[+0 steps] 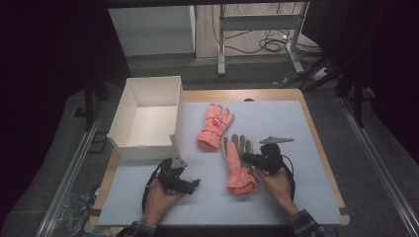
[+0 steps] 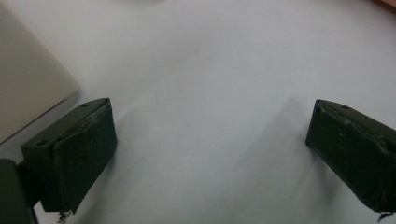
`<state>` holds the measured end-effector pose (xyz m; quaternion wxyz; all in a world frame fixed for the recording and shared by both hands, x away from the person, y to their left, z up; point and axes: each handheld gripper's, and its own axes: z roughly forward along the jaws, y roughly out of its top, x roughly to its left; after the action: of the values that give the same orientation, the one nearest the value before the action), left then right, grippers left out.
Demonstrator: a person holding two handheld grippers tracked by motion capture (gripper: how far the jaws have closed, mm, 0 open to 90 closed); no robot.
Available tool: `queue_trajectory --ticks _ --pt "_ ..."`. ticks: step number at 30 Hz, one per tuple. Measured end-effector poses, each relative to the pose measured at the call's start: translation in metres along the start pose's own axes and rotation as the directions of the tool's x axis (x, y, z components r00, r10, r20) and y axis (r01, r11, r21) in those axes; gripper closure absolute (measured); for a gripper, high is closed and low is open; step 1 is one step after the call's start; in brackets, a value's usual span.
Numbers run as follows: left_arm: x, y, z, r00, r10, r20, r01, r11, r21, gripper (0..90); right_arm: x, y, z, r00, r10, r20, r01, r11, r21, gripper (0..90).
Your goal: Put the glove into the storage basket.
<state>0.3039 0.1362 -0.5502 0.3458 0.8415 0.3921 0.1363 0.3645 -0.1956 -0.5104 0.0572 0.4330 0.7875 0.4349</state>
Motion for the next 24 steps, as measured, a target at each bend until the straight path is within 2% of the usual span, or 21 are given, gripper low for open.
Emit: queue_trajectory --ticks 2,4,5,6,7,10,12,15,24 --pt "0.0 0.0 0.0 1.0 0.0 0.0 0.0 1.0 0.0 1.6 -0.002 -0.001 0.0 1.0 0.008 -0.004 -0.008 1.0 0.0 80.9" --pt "0.0 0.0 0.0 1.0 0.0 0.0 0.0 1.0 0.0 1.6 -0.002 -0.001 0.0 1.0 0.004 0.0 -0.004 1.0 -0.003 79.2" --pt "0.0 0.0 0.0 1.0 0.0 0.0 0.0 1.0 0.0 1.7 -0.003 0.0 -0.002 1.0 -0.006 0.003 0.006 1.0 0.003 72.3" --pt "0.0 0.0 0.0 1.0 0.0 0.0 0.0 1.0 0.0 1.7 -0.003 0.0 -0.002 1.0 -0.006 0.003 0.006 1.0 0.003 72.3" --pt "0.0 0.0 0.0 1.0 0.0 0.0 0.0 1.0 0.001 1.6 -0.003 0.001 -0.004 0.9999 -0.01 -0.005 0.01 1.0 0.002 68.3" --pt "0.0 0.0 0.0 1.0 0.0 0.0 0.0 1.0 0.001 1.6 -0.004 0.005 -0.008 0.9995 -0.03 0.013 0.03 1.0 0.008 65.5" --pt "0.0 0.0 0.0 1.0 0.0 0.0 0.0 1.0 0.001 1.6 -0.005 0.006 -0.008 0.9994 -0.033 0.014 0.033 0.999 0.002 65.1" --pt "0.0 0.0 0.0 1.0 0.0 0.0 0.0 1.0 0.001 1.7 -0.007 0.012 -0.011 0.999 -0.043 0.011 0.043 0.999 -0.012 59.8" --pt "0.0 0.0 0.0 1.0 0.0 0.0 0.0 1.0 0.001 1.7 -0.006 0.028 -0.01 0.996 -0.084 0.029 0.085 0.996 -0.013 53.3"
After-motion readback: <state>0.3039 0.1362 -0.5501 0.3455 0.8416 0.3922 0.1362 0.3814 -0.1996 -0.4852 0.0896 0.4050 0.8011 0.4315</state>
